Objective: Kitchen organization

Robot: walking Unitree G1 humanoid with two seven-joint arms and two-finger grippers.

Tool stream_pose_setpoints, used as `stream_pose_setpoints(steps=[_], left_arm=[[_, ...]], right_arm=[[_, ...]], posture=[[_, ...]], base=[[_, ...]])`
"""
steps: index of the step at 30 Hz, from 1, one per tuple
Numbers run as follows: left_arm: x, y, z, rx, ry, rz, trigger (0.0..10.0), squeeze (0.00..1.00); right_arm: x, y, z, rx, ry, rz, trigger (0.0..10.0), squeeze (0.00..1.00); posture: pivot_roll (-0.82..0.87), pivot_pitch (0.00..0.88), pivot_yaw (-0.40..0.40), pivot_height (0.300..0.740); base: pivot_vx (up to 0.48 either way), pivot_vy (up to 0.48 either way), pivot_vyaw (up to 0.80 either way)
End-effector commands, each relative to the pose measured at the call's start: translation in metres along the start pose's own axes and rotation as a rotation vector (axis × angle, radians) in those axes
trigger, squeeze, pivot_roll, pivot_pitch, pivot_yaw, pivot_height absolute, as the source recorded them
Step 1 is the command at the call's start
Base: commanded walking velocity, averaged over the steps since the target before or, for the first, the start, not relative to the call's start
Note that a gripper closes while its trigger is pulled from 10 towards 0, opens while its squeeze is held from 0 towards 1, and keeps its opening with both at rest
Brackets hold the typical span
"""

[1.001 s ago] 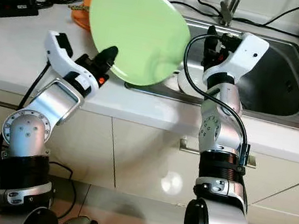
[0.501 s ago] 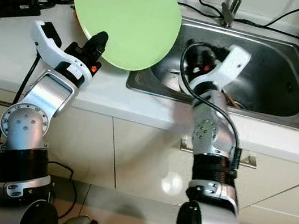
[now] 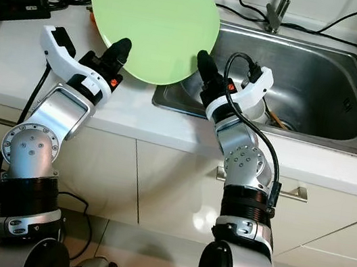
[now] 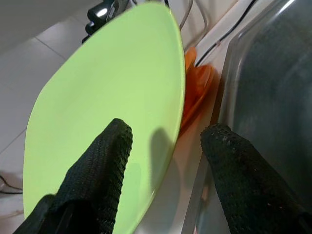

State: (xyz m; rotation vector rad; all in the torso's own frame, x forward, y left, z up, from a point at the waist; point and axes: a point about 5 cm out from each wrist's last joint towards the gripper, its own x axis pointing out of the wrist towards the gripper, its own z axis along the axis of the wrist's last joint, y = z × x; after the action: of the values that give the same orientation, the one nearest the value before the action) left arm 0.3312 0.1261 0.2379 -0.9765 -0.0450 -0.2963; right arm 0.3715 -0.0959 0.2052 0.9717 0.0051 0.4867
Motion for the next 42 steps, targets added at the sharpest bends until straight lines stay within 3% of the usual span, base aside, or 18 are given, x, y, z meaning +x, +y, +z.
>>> stream_pose_setpoints(steps=[1,17,18,20,21,32,33,42], left_arm=[[0.001,-0.013,-0.001,-0.02,0.007,-0.083,10.0,0.0],[-0.003,-0.013,-0.013,-0.021,0.097,-0.111,10.0,0.0],[-0.003,-0.013,-0.013,-0.02,0.099,-0.11,10.0,0.0],[-0.003,-0.013,-0.013,-0.02,0.099,-0.11,10.0,0.0],[-0.003,-0.013,-0.013,-0.02,0.097,-0.11,10.0,0.0],[-0.001,-0.008,-0.02,0.01,0.142,-0.059,10.0,0.0],[-0.001,-0.008,-0.022,0.019,0.149,-0.054,10.0,0.97],[-0.002,-0.003,-0.03,0.051,0.194,-0.026,10.0,1.0]], right_arm=[[-0.003,-0.002,0.0,0.021,0.003,0.006,10.0,0.0],[-0.001,-0.004,-0.005,0.019,0.02,-0.001,10.0,0.0],[-0.001,-0.003,-0.004,0.023,0.012,0.0,4.5,0.0],[-0.001,-0.003,-0.004,0.024,0.009,0.0,4.5,0.0],[-0.001,-0.003,-0.003,0.028,0.003,0.0,0.0,0.0],[0.0,-0.002,0.0,0.066,-0.019,0.005,0.0,0.0],[0.0,-0.001,0.0,0.073,-0.021,0.009,0.0,0.0],[0.0,0.003,0.004,0.13,-0.046,0.024,0.0,0.0]], posture=[[0.06,0.081,0.001,0.718],[0.06,0.059,0.004,0.718],[0.06,0.055,0.004,0.718],[0.06,0.055,0.004,0.718],[0.06,0.056,0.004,0.718],[0.06,0.054,0.006,0.718],[0.06,0.054,0.006,0.718],[0.06,0.061,0.008,0.718]], base=[[0.0,0.0,0.0],[0.0,0.0,0.0],[0.0,0.0,0.0],[0.0,0.0,0.0],[0.0,0.0,0.0],[0.0,0.0,0.0],[0.0,0.0,0.0],[0.0,0.0,0.0]])
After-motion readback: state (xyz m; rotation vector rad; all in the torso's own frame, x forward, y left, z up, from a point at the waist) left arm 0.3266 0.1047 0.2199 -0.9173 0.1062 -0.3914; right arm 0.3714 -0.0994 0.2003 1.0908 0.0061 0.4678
